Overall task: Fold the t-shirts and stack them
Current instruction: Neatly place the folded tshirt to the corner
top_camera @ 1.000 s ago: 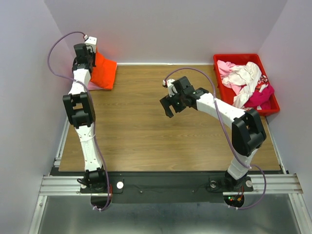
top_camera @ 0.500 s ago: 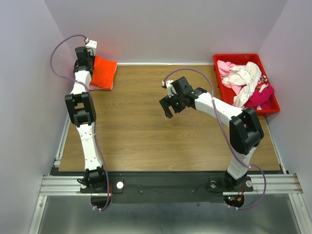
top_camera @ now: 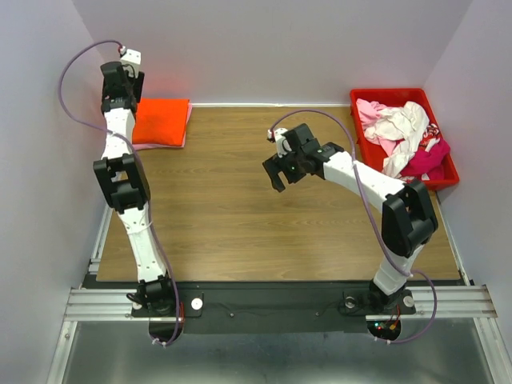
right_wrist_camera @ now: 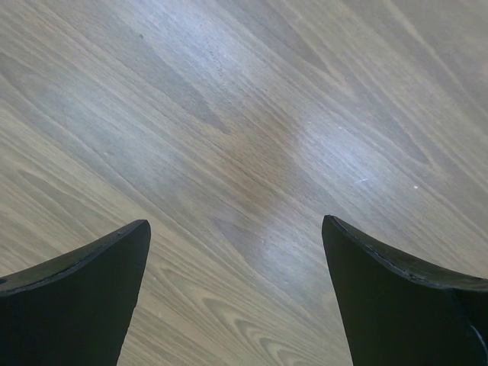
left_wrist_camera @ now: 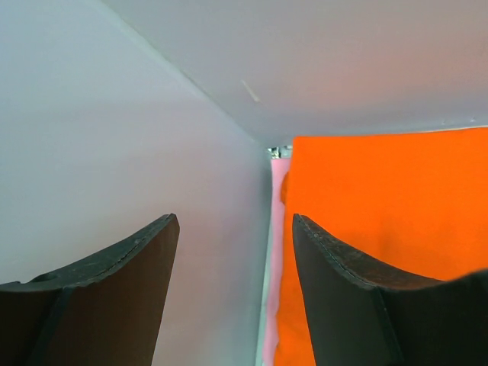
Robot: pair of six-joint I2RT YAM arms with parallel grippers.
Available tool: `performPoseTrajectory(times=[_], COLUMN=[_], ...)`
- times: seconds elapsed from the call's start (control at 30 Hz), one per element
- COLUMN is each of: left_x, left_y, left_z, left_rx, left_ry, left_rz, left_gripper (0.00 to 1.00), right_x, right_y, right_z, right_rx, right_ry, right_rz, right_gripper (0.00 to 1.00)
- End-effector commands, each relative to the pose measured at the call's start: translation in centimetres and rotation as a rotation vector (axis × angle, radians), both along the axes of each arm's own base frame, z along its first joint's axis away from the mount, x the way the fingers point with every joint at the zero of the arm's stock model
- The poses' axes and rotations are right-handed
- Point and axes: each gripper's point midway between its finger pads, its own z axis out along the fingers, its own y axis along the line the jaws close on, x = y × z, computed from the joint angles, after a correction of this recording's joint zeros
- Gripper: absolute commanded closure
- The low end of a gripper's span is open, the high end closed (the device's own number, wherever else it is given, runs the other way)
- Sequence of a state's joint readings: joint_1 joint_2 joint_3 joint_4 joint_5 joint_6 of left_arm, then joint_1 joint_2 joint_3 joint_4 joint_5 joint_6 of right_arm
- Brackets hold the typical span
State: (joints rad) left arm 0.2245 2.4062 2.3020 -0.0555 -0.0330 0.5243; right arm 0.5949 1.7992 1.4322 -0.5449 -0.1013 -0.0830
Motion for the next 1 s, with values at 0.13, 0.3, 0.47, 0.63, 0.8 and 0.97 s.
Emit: performPoseTrajectory(times=[0.13,0.3,0.47,0.63,0.8,0.97], left_x=[-7.1,-11.4,-15.9,-21.3,-26.5,-30.7], left_y=[-4.4,-8.0,-12.0,-16.3,-20.2,-23.8], left_z=[15.0,17.8,18.2,16.0,12.6,6.3], left_rx=[-0.055,-0.17,-0.307,-0.346,-0.316,-0.372], left_ry=[-0.14,-0.104,-0.051,0.035,0.11,0.204], left_rz=[-0.147,-0.252,-0.362,-0.465,-0.464,-0.485], left_gripper=[0.24,0.02,0.01,0.01,0.01,0.01], right_x=[0.4,0.5,-0.2,-0.8,-2.0,-5.8], right_y=[-1.9,-4.0,-5.8,-9.6,-13.6,-15.1], right_z=[6.4,8.2,9.1,8.9,7.9,5.8], right_rx=[0.066,0.117,0.154,0.208,0.226,0.307], right_ry=[-0.142,-0.155,-0.149,-0.097,-0.059,0.056], right_rz=[-0.038,-0.084,-0.12,-0.221,-0.306,-0.348], right_gripper=[0.0,0.0,0.0,0.0,0.0,0.0])
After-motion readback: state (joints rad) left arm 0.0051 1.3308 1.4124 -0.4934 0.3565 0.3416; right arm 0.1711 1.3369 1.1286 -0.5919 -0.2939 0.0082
